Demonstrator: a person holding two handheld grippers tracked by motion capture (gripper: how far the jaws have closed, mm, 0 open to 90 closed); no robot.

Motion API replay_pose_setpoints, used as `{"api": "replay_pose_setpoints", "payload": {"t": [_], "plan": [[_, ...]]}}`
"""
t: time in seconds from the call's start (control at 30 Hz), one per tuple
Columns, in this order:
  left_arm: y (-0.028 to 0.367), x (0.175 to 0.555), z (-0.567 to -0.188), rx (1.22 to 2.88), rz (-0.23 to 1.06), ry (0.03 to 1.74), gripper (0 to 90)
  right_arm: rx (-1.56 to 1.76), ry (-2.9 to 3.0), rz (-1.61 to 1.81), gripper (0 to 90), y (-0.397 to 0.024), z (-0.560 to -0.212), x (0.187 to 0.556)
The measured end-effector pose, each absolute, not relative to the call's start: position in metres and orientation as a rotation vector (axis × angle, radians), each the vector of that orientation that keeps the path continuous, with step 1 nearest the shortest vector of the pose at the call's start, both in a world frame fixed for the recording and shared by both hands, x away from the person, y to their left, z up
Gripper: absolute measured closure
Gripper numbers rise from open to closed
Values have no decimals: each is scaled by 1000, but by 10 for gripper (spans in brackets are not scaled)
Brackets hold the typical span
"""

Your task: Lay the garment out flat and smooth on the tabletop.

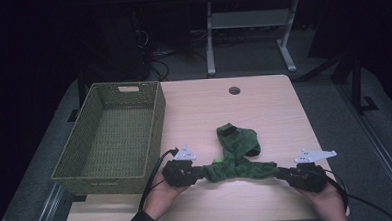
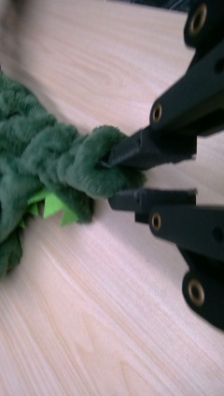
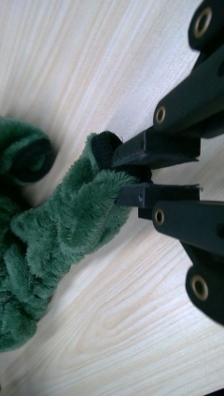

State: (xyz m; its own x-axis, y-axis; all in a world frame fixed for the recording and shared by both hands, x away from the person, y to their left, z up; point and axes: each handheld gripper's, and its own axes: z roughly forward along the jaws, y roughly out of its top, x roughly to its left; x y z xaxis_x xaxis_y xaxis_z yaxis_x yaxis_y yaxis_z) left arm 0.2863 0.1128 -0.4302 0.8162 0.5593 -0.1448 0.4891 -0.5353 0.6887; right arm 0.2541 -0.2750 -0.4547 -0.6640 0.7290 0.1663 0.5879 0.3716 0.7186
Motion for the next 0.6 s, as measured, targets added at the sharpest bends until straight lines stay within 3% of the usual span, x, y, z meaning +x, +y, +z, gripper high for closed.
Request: {"api": "replay_pose_setpoints", "payload": {"t": [0.1, 0.23, 0.3, 0.37, 0.53, 0.6], "plan": [[116, 286, -421, 2210, 155, 777, 647, 1181, 2422, 1146, 544, -274, -454, 254], [114, 281, -408, 2172, 148, 745, 655, 1152, 2394, 1147, 516, -275, -445, 253], [108, 277, -405, 2177, 126, 708, 720, 1121, 2386, 1171, 561, -273, -437, 253], [100, 274, -405, 2185, 105, 683, 778, 1103, 2397, 1194, 661, -269, -434, 256], [76, 278, -419, 2226, 76, 660, 839, 1058, 2493, 1171, 869, -247, -438, 268], [71, 281, -425, 2239, 71, 663, 856, 1047, 2538, 1139, 895, -239, -443, 273]]}}
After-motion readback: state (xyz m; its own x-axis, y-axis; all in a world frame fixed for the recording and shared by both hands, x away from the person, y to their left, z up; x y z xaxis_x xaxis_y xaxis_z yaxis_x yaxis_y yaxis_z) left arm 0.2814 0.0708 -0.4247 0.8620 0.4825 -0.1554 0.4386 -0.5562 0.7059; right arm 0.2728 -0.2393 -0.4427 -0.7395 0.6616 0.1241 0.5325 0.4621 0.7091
